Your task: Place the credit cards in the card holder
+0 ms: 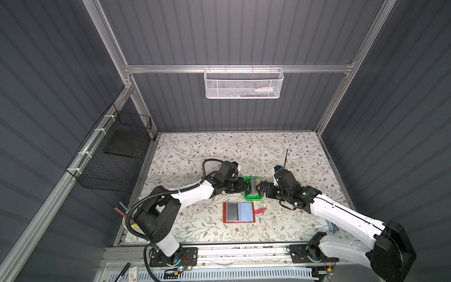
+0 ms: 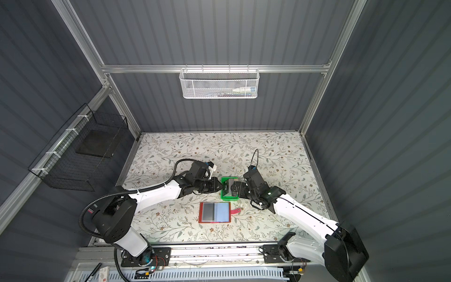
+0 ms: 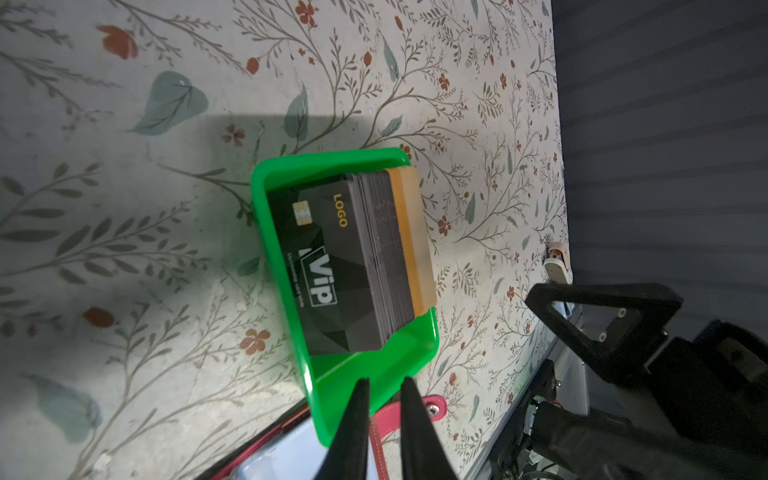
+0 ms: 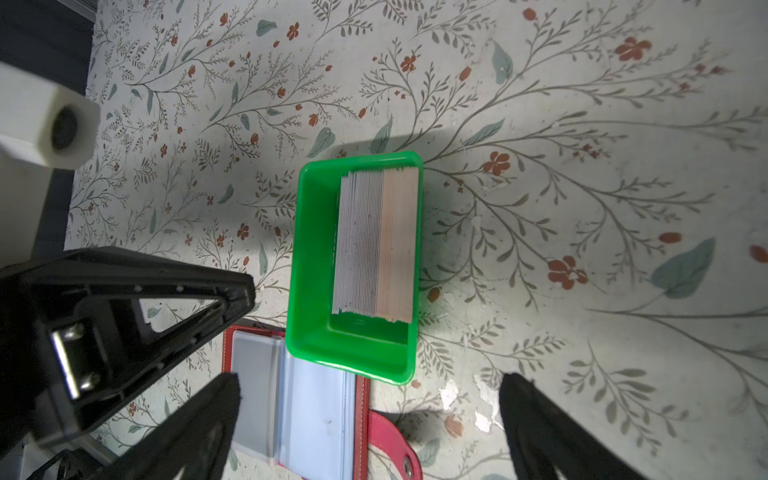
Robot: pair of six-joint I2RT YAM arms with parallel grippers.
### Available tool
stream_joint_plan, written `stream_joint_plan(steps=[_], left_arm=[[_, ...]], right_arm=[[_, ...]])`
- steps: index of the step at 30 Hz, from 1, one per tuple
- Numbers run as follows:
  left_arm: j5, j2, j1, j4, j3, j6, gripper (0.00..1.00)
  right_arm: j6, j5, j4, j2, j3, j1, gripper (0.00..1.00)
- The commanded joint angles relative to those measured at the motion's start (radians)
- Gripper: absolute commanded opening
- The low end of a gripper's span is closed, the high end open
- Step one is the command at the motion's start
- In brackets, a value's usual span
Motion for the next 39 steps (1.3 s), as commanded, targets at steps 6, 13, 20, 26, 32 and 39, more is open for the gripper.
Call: stream_joint_plan(steps=[6, 13, 20, 26, 32, 39], left_arm=[[0.055, 0.086, 0.003, -0.069, 0.127, 0.077, 0.17], [0.065, 0.136, 0.003, -0.072, 0.169, 0.078, 0.17], [0.062, 0.198, 0.005, -0.109, 0.237, 0.094, 0.14], [0.026, 0.212, 0.004, -0.138, 0.244, 0.099, 0.12], [-0.05, 0.172, 0.005, -0.157, 0.214, 0.098, 0.1], [-0.083, 0.185, 0.005, -0.187, 0.211, 0.092, 0.09]], right_arm=[[0.023, 0.004, -0.064, 0.06, 0.05, -0.04, 0.96], [0.025, -0.023, -0.061, 0.102, 0.081, -0.066, 0.98], [0.011, -0.065, -0.015, 0.153, 0.082, -0.087, 0.86], [0.004, -0.121, 0.022, 0.197, 0.078, -0.092, 0.8], [-0.016, -0.174, 0.059, 0.244, 0.078, -0.091, 0.82], [-0.031, -0.2, 0.069, 0.306, 0.102, -0.09, 0.86]])
